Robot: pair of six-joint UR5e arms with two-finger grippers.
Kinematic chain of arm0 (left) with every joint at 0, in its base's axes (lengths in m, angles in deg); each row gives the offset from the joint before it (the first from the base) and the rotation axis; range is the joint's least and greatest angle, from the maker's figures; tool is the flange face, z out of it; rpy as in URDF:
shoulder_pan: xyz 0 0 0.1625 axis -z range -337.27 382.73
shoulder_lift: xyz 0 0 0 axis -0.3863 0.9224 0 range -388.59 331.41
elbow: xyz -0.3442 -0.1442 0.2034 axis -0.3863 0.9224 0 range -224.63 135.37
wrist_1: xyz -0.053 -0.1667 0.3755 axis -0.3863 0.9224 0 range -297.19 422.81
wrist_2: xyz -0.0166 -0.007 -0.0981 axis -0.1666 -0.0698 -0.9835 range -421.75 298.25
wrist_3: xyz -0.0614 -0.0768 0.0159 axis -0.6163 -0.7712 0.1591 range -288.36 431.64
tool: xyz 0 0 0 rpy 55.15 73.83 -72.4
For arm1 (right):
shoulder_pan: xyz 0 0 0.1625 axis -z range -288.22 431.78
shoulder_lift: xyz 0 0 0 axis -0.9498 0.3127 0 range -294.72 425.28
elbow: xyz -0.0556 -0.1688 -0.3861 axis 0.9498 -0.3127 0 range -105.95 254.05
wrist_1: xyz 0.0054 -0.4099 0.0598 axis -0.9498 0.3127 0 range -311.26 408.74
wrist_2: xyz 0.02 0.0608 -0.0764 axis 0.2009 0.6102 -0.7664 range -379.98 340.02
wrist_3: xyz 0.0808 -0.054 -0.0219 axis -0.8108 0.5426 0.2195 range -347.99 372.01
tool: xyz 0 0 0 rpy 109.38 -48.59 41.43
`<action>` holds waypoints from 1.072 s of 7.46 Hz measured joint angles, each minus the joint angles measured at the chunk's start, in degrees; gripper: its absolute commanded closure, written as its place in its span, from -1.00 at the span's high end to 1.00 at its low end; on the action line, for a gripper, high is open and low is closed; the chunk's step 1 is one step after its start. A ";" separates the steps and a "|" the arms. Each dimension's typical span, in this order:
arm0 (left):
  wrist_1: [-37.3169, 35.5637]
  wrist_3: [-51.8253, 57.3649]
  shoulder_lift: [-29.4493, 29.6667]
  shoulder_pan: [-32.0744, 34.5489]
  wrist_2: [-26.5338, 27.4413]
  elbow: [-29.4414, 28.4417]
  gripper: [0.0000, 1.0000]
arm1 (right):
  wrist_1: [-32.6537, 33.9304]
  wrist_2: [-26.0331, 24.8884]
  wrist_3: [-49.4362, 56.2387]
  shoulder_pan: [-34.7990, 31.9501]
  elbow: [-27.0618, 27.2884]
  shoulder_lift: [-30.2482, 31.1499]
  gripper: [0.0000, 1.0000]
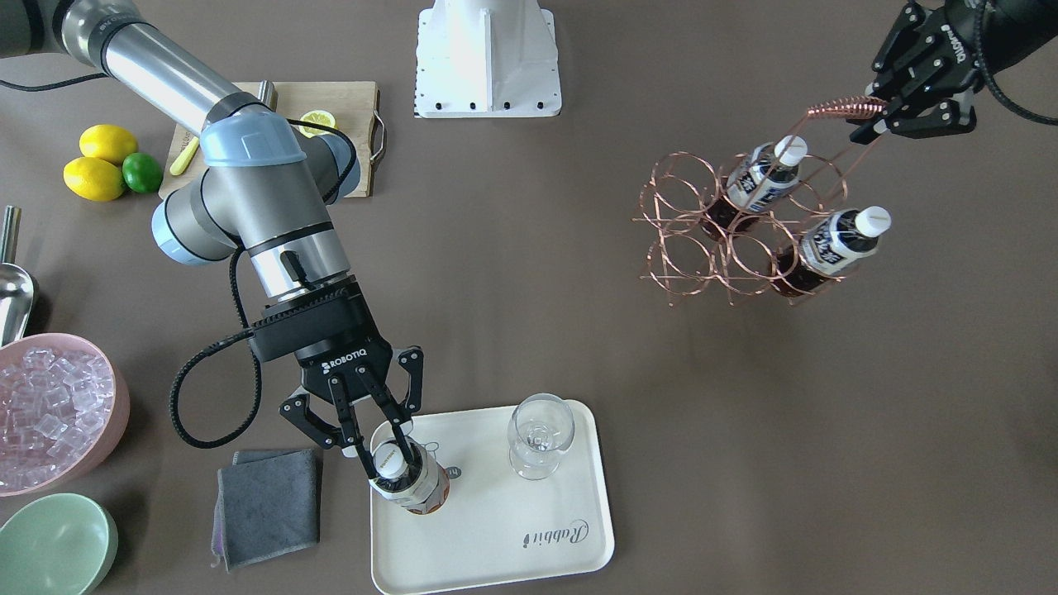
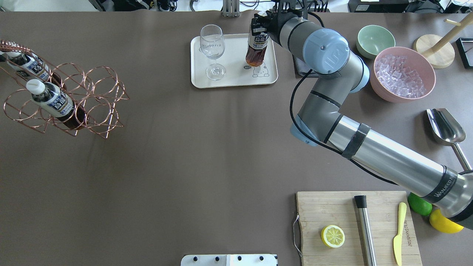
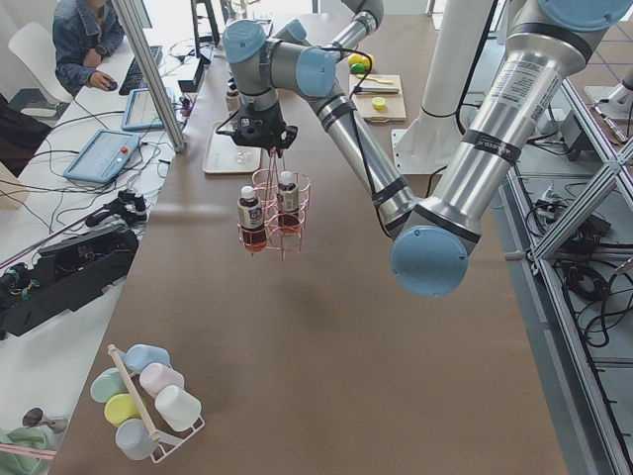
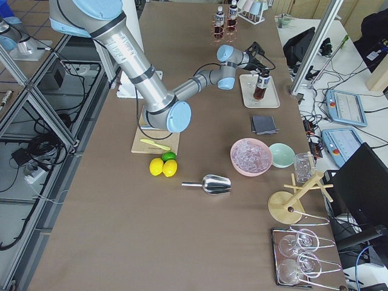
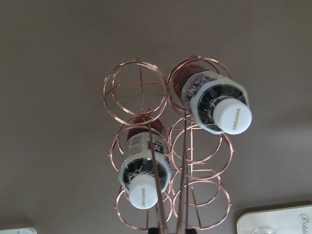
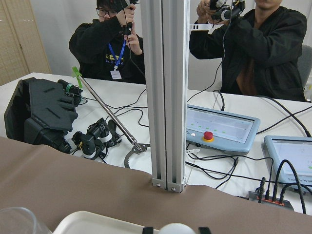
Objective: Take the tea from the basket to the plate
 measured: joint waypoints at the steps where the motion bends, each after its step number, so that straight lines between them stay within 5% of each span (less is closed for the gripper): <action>1: -1.61 5.68 0.27 1.66 2.25 -3.12 -1.00 | -0.06 -0.72 0.00 0.58 0.01 0.20 -1.00; 5: -2.28 21.88 5.07 7.27 5.47 -20.68 -1.00 | -1.12 -2.68 0.00 1.95 0.02 0.99 -1.00; 6: -0.86 23.50 7.08 7.85 6.48 -25.75 -1.00 | -1.50 -2.74 0.00 1.97 0.03 1.17 0.98; 8: 6.06 24.30 9.60 8.87 7.59 -36.24 -1.00 | -1.78 -2.96 -1.25 2.00 0.56 1.22 1.00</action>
